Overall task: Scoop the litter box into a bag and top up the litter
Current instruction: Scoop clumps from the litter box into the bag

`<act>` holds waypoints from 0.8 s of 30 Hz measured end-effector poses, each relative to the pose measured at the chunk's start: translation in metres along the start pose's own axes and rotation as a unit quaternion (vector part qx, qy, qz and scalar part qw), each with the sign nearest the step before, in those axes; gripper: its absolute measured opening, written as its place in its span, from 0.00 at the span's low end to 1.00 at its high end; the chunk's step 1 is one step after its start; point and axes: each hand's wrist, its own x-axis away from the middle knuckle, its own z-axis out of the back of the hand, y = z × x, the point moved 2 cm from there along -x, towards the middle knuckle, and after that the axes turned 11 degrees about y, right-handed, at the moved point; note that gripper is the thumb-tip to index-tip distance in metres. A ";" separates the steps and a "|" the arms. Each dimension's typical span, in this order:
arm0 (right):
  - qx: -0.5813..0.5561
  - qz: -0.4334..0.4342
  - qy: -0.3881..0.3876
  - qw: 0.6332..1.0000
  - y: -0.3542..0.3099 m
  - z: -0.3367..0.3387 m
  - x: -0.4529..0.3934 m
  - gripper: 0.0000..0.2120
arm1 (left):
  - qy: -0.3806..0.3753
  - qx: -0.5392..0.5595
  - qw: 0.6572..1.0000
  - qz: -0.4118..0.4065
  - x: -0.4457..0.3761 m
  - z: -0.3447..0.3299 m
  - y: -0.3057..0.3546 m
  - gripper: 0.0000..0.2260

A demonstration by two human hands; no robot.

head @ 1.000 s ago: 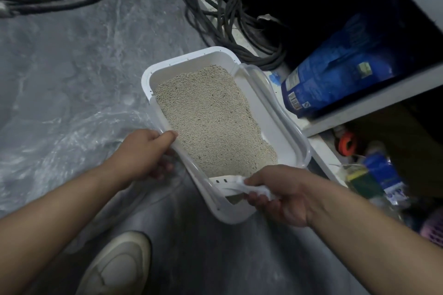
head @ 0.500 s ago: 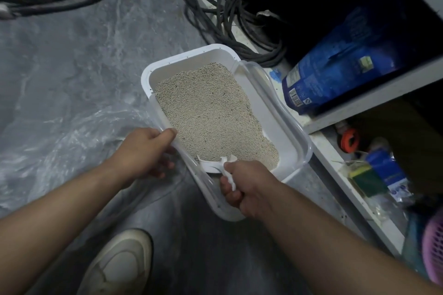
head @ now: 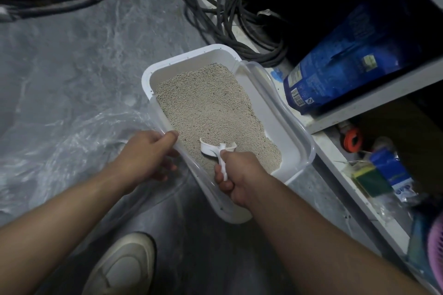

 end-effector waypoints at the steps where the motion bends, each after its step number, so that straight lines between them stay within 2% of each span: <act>1: -0.004 -0.002 -0.002 1.000 -0.002 -0.003 -0.004 0.07 | 0.000 -0.006 1.000 -0.001 0.000 0.000 0.001 0.21; 14: -0.040 0.013 -0.034 0.999 -0.070 -0.039 -0.049 0.12 | 0.022 -0.057 0.998 -0.015 -0.004 0.003 0.000 0.21; 19: 0.008 0.022 -0.041 0.999 -0.098 -0.054 -0.073 0.13 | 0.004 -0.061 0.998 -0.018 -0.011 0.004 -0.007 0.19; 24: 0.062 0.044 -0.049 0.996 -0.106 -0.055 -0.082 0.11 | -0.024 -0.010 0.999 0.019 -0.009 0.001 -0.013 0.17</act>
